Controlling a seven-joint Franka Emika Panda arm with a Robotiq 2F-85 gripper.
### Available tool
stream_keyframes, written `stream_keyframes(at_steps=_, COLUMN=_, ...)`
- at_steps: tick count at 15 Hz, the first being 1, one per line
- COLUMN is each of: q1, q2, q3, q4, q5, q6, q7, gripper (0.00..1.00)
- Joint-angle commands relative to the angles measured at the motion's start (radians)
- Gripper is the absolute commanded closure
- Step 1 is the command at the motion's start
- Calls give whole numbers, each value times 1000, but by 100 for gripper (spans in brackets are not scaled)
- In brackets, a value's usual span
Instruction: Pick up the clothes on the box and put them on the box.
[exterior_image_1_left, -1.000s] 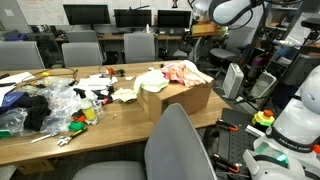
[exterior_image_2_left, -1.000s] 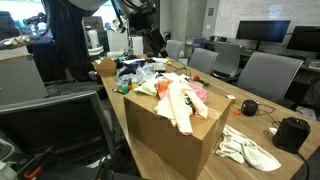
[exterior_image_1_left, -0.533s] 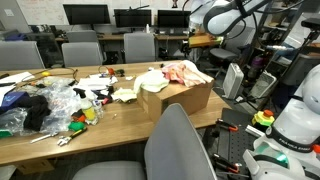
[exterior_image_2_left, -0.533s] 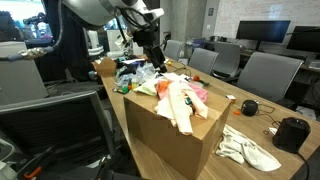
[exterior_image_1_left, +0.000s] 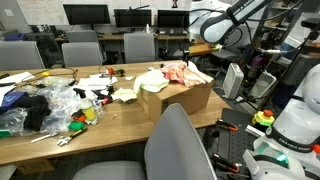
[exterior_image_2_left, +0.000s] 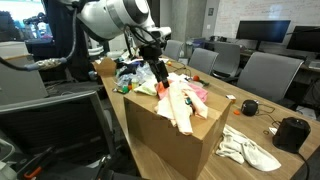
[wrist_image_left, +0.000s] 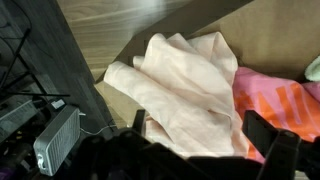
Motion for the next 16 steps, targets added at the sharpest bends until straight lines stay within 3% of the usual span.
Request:
stream_keyframes(at_steps=1, q1=23, q2=47, q3=-38, q4=30, q5=7, q6=29, q7=-1, gripper=0)
stream_keyframes(at_steps=8, q1=33, q2=86, q3=-53, q4=63, q5=-42, q6=162, q7=80, gripper=0)
stream_keyframes(at_steps=16, q1=36, q2=200, q3=-110, q4=145, q5=-174, q6=193, q7=169, gripper=0)
